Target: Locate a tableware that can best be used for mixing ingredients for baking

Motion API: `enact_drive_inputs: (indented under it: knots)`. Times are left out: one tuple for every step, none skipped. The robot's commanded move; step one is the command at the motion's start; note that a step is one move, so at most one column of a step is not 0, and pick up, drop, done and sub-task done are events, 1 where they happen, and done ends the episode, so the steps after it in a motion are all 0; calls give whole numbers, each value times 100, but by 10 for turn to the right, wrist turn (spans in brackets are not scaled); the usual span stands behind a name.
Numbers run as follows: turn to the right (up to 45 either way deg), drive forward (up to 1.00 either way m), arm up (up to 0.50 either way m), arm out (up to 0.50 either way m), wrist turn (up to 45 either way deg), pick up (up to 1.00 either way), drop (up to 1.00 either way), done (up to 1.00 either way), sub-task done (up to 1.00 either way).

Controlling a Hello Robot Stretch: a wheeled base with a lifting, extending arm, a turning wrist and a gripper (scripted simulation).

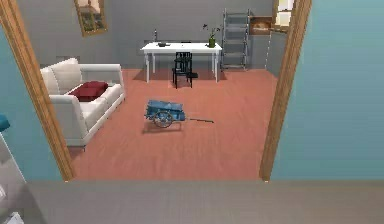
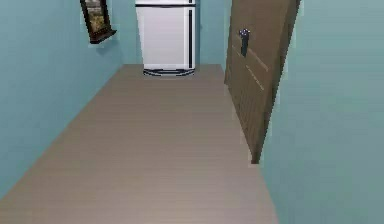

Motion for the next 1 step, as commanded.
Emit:
enact_drive_inputs:
  knots:
    - [30,0,0,0,0,0,0,0,0]
